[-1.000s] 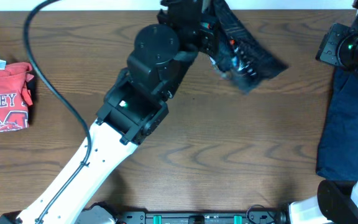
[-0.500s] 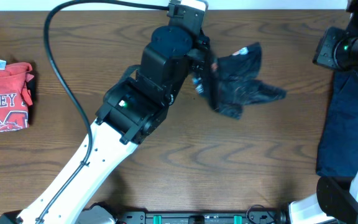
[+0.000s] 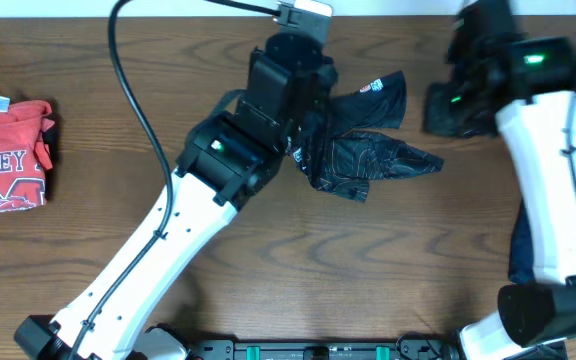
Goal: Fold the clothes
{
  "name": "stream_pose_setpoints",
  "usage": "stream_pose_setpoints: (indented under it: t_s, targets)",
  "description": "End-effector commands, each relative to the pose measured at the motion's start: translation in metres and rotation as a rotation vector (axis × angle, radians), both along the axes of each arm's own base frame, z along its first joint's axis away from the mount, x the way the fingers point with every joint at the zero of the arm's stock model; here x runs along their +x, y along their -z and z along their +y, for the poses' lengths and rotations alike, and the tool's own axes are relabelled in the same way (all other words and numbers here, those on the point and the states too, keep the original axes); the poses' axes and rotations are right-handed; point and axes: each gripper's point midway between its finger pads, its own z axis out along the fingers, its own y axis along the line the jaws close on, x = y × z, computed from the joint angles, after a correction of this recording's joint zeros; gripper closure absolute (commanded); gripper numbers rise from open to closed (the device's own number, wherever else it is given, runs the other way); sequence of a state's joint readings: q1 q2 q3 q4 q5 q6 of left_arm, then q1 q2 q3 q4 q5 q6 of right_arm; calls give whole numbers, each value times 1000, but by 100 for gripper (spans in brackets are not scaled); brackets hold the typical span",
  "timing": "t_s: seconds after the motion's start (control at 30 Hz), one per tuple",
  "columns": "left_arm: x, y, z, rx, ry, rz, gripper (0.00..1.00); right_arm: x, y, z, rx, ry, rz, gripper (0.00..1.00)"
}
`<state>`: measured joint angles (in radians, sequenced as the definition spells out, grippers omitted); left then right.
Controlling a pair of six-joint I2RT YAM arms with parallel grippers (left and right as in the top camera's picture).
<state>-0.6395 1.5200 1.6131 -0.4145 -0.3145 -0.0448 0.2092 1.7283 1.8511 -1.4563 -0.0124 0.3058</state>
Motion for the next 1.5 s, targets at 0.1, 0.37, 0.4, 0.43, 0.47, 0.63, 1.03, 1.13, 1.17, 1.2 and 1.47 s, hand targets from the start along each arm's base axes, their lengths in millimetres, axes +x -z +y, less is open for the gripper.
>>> stream_pose_setpoints:
  t_s: [0.1, 0.37, 0.4, 0.43, 0.47, 0.63, 1.03, 1.13, 1.17, 1.2, 1.47]
  targets:
    - [14, -9, 38, 14, -93, -14, 94, -24, 49, 44, 8, -98, 104, 87]
    - [20, 1, 63, 39, -145, 24, 94, -60, 94, 78, 57, -158, 229, 83]
    - [20, 2, 64, 41, -148, 28, 94, -64, 101, 81, 63, -165, 241, 82]
    - [20, 2, 64, 41, -148, 28, 94, -67, 106, 82, 63, -171, 251, 76]
    - [20, 2, 64, 41, -148, 28, 94, -71, 113, 85, 68, -179, 260, 68]
    - [20, 2, 64, 43, -148, 30, 94, -87, 142, 96, 92, -269, 286, 46]
    - [18, 7, 65, 55, -148, 50, 94, -62, 157, 94, 66, -714, 118, 10]
    - [17, 9, 66, 59, -148, 56, 94, -54, 157, 100, 110, -717, 84, 5]
    - [17, 9, 66, 59, -148, 56, 94, -50, 158, 100, 118, -648, 86, 6]
    - [17, 9, 66, 59, -148, 56, 94, -48, 159, 99, 130, -572, 96, 13]
    - [17, 9, 66, 59, -148, 56, 94, -56, 186, 100, 134, -575, 191, 16]
